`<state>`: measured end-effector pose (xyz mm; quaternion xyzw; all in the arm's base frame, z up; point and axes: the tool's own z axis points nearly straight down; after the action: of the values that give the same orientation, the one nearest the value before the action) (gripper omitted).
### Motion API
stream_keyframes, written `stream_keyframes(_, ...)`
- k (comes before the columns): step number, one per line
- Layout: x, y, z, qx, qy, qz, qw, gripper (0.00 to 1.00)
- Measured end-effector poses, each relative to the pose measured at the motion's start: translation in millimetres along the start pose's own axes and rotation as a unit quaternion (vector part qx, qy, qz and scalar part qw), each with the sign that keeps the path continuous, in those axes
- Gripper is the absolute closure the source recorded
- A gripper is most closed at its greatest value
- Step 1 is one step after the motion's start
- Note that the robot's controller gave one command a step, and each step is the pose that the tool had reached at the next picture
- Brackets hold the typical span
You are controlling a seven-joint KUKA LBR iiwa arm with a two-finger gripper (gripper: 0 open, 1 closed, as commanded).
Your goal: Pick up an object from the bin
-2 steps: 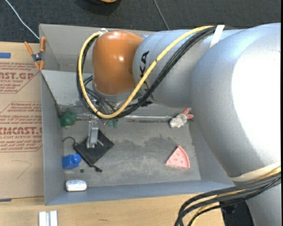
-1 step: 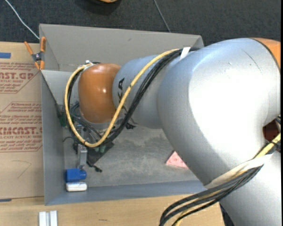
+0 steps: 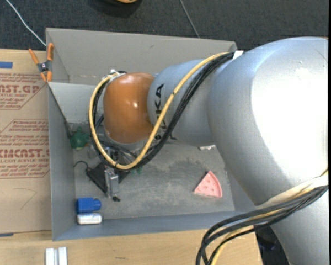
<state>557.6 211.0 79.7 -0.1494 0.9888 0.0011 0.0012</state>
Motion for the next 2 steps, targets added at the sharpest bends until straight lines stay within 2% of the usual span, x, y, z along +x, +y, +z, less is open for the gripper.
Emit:
stream_keyframes(1,26.5,-43.1,9.8,-0.001,0.0025,0.124,0.9923,1.00)
stream_keyframes(2,26.5,-43.2,9.8,-0.001,0.0026,0.124,0.9923,1.00)
